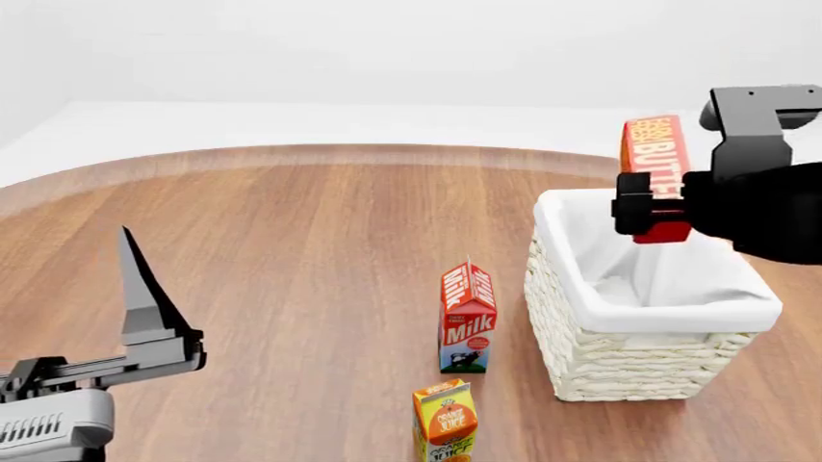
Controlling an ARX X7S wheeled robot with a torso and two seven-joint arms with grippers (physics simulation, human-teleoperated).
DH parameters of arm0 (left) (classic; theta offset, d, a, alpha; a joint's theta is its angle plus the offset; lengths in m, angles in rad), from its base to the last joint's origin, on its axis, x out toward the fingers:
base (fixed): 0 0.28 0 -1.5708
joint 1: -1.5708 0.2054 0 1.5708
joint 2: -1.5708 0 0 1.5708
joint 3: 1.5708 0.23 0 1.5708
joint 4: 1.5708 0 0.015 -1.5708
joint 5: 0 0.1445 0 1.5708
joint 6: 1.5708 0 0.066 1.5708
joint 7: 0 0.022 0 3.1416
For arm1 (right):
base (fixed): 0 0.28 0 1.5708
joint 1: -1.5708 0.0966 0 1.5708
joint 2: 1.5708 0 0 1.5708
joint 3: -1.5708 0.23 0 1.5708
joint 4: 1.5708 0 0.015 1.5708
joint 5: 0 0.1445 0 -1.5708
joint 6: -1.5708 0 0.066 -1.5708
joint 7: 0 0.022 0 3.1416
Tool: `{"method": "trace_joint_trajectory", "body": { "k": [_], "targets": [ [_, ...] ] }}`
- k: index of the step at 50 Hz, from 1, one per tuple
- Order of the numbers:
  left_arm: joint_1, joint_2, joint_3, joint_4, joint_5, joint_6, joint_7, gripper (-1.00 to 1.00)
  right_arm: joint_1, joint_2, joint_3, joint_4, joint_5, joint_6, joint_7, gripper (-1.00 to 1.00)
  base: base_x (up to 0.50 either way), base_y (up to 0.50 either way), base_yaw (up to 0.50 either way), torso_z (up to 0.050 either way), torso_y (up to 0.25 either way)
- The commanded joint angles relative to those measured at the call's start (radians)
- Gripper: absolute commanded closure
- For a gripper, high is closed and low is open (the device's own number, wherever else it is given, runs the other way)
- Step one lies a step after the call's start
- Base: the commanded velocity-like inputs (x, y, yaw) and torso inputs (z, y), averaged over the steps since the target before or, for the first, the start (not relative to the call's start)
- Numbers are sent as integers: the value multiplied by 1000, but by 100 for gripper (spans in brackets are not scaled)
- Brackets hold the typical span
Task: Pick up the cream cheese box and the butter, and put them in the basket.
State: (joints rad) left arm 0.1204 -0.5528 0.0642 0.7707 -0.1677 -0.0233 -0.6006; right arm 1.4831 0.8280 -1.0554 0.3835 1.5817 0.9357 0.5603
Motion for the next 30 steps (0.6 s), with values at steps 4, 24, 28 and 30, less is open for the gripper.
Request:
{"method": "trace_joint_trajectory", "body": {
  "k": [4, 24, 28, 30],
  "targets": [
    [0, -1, 4, -1, 2, 0, 0, -100, -19, -19, 9, 34, -74, -26, -45, 100, 0, 0, 0, 0, 0],
    [-3, -1, 11, -5, 0, 1, 0, -100, -92, 12, 13, 26, -66, -64, -47, 100, 0, 0, 0, 1, 2],
    [-4, -1, 13, -3, 2, -1, 0, -100, -96, 14, 10, 21, -68, -64, -48, 100, 0, 0, 0, 0, 3],
    [-3, -2, 14, -3, 2, -1, 0, -100, -96, 14, 8, 18, -71, -63, -50, 100, 0, 0, 0, 0, 0]
  ]
}}
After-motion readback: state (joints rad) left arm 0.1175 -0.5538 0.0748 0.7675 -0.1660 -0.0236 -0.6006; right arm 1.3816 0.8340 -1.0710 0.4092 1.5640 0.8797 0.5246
